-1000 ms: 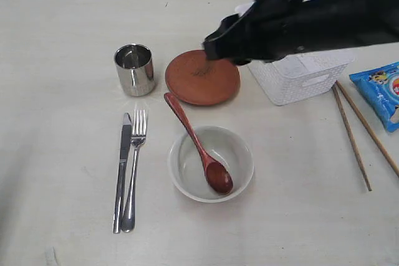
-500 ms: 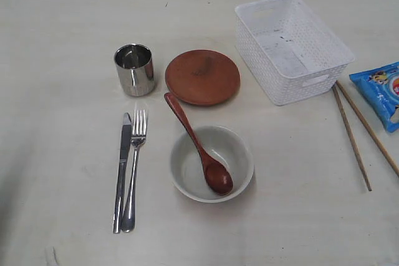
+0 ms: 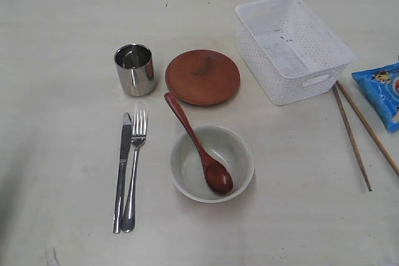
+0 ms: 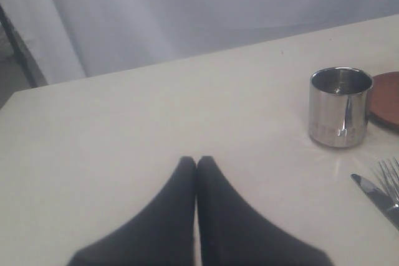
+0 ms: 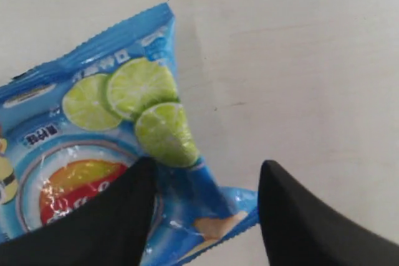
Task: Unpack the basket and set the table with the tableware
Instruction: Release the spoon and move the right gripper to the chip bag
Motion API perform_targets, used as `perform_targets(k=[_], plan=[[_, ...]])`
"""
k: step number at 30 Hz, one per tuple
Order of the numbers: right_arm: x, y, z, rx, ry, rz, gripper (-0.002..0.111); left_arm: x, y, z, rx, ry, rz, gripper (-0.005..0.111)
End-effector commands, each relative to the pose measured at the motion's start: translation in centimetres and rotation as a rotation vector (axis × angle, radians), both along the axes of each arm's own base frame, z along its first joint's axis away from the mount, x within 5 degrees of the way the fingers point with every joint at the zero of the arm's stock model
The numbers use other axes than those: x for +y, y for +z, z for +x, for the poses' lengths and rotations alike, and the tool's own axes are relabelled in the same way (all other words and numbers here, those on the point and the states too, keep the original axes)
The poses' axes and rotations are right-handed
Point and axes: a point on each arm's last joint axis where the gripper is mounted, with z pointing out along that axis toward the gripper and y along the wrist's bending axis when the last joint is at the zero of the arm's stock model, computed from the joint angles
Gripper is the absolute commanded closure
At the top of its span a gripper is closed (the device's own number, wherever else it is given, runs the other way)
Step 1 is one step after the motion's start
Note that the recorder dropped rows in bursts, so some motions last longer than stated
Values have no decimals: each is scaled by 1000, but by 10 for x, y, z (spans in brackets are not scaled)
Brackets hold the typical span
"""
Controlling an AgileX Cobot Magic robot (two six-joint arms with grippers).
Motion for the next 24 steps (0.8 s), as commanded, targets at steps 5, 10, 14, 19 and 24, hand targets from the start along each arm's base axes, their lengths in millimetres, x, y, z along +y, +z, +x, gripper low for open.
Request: perform_targets(k=[5, 10, 14, 19, 24], plan=[[-1, -6, 4, 11, 38, -4, 108, 0, 0, 0, -6, 4, -17, 107], [0, 6, 1, -3, 40, -11, 109, 0, 0, 0, -6, 4, -17, 107], [1, 25, -2, -43, 36, -18, 109, 0, 0, 0, -6, 4, -17, 107], [6, 46, -6, -93, 90, -18, 109, 0, 0, 0, -6, 4, -17, 107], [19, 43, -4, -92, 215, 96, 87, 0, 0, 0, -6, 4, -17, 107]])
